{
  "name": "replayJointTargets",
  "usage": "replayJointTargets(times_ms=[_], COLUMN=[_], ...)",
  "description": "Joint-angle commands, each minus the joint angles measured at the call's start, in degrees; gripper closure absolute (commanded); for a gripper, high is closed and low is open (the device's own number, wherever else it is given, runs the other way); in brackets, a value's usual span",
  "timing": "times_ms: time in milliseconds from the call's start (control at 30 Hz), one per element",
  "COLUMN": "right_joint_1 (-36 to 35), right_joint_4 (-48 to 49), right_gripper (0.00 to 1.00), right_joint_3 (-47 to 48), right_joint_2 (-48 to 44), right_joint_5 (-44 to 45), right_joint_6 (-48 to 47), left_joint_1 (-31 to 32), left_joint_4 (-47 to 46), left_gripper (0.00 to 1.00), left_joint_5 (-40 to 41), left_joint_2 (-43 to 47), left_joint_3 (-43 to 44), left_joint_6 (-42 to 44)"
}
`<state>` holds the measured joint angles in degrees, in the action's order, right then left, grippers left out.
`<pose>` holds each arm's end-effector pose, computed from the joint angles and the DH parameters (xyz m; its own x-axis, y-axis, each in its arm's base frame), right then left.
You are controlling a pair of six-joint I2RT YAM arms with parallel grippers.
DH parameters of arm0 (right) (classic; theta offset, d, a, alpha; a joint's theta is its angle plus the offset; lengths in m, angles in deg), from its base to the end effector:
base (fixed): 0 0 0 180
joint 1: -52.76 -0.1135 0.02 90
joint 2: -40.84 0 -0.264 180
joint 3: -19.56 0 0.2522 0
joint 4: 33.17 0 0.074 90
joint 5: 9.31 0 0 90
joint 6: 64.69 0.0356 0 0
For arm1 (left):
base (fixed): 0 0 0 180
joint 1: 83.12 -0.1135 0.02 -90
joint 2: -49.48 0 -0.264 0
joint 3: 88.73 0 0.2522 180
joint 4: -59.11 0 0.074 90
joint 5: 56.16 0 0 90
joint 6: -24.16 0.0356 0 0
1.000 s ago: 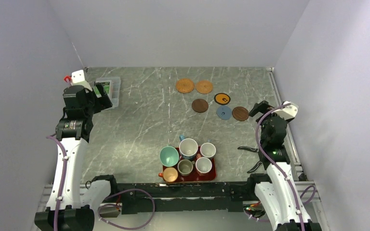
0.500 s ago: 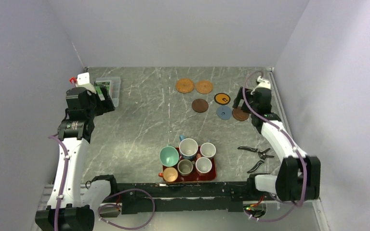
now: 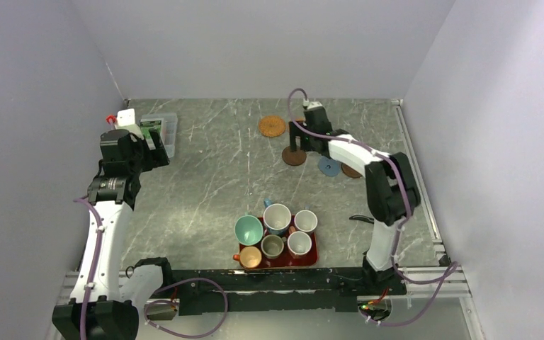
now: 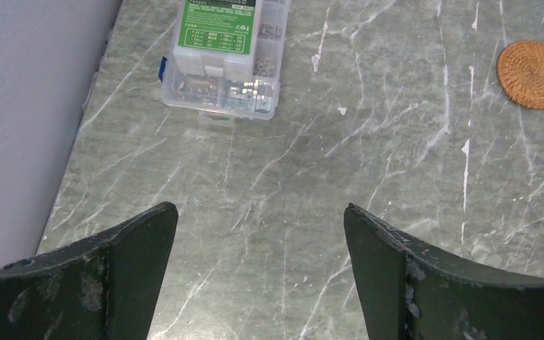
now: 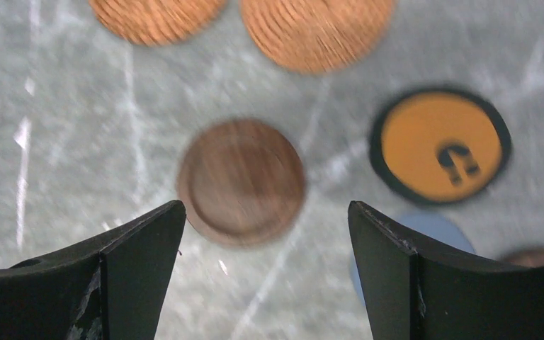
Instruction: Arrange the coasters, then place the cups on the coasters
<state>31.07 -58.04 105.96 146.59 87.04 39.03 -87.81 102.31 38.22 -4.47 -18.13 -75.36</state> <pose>0.3806 0.1471 0.2077 -0.6992 -0.0244 -0.7145 -0.1316 0.9867 0.0950 0.2033 0.0194 0.3503 -0.4146 -0.1995 -0.8879 -0.2212 0.9685 -0.1143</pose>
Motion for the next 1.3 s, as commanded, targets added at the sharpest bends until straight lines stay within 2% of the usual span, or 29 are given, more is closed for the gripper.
replayJointTargets(times_ms=[0,33,100,200,467,667,900,1267], right_joint_1=[-2.6,-2.7,-2.7,-2.7,-2.8,-3.0,-4.8,-13.1], right_joint_4=[3.3,4.2,5.1,5.0,9.1,2.0,0.5,2.3], right_gripper=[0.11,0.13,0.18,0.19,0.17,0.18,0.18,0.19], right_joint_3=[11.7,14.1,19.3,27.5,39.5,50.7,50.6,45.9], right_joint_2=[7.7,9.9,14.3,20.9,31.9,39.7,41.9,41.6], right_joint_5=[0.3,-0.9,-3.5,-6.0,-14.3,-20.6,-28.2,-32.9], right_joint_6=[-3.6,-3.9,-3.7,-3.1,-3.6,-2.3,0.4,5.2], left_joint_1=[0.0,0.0,0.0,0.0,0.0,0.1,0.1,0.5], left_joint_4=[-3.2,-3.3,-3.4,-4.0,-4.1,-4.1,-4.5,-4.9], left_gripper=[0.06,0.06,0.14,0.2,0.11,0.07,0.07,0.07], left_joint_5=[0.7,0.6,-0.8,-1.9,0.2,1.0,0.9,0.4], left_joint_2=[-0.8,-1.0,-1.1,-0.8,-0.9,-1.7,-2.7,-3.1], left_joint_3=[-0.7,-0.7,-0.6,-0.8,-1.2,-1.3,-1.2,-1.4], left_joint_6=[1.5,1.6,2.6,3.2,2.7,2.6,2.6,2.1])
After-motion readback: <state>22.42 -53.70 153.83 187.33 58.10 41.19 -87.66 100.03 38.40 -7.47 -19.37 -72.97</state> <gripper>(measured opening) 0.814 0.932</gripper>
